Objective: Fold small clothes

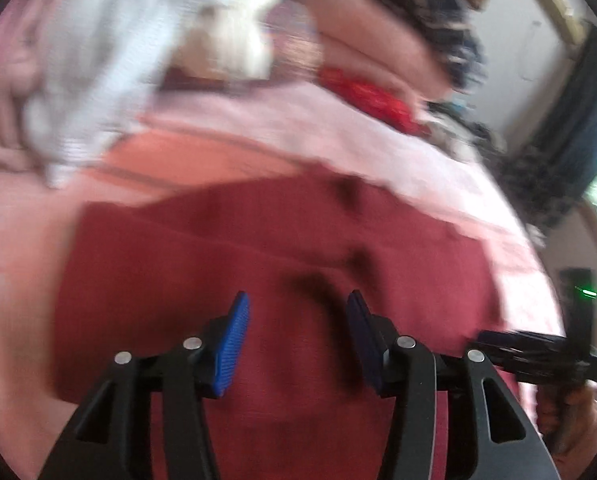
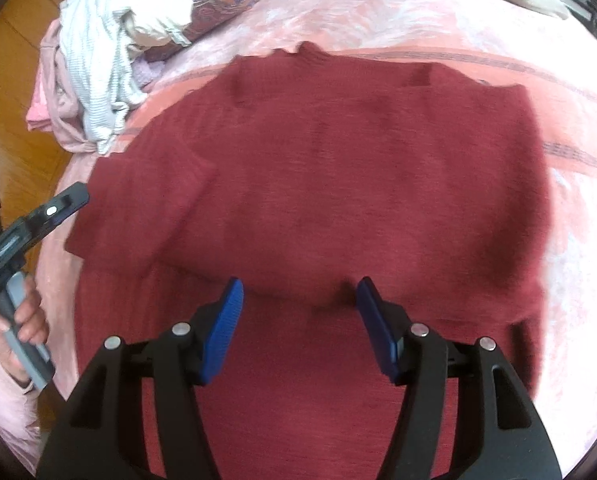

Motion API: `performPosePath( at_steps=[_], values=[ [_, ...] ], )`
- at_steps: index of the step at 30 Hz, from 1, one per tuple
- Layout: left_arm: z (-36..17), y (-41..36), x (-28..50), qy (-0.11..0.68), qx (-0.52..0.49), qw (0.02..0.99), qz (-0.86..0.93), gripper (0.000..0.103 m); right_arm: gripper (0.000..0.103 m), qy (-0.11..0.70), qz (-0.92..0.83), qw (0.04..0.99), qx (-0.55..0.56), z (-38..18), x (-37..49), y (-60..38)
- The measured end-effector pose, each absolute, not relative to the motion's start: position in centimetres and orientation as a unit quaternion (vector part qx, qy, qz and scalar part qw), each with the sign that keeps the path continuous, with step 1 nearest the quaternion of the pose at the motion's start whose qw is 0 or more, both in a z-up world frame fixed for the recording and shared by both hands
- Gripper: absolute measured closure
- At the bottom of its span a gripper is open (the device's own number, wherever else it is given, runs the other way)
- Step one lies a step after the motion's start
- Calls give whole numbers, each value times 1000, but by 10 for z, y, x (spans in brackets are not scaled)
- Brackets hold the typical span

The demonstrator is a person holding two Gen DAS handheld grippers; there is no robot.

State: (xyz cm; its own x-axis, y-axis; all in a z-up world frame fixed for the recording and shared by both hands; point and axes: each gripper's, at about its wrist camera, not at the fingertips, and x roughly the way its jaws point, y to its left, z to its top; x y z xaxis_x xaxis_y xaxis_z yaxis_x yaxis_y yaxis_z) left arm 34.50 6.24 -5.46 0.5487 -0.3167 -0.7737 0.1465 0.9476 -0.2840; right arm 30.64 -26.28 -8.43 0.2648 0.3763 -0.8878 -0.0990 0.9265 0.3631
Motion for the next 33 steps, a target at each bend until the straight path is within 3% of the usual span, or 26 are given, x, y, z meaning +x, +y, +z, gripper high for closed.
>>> performPosePath(
  at_steps=[7,18,21,25,33],
  values=[
    [-105,122,360,517,-69,853,-33,58,43,568,193,795,91,-62,331,-185],
    [-111,128,360,512,-67,854,-66,57,45,581,172,794,40,-79,377,-100],
    [-111,129,359,511,-71,854,-69,57,56,581,151,800,13,-88,380,-94],
    [-111,129,359,510,-72,854,-70,56,94,575,136,807,-8,-86,378,-103],
    [-110,123,358,508,-72,857,-49,52,95,556,168,809,87,-67,354,-163]
  ],
)
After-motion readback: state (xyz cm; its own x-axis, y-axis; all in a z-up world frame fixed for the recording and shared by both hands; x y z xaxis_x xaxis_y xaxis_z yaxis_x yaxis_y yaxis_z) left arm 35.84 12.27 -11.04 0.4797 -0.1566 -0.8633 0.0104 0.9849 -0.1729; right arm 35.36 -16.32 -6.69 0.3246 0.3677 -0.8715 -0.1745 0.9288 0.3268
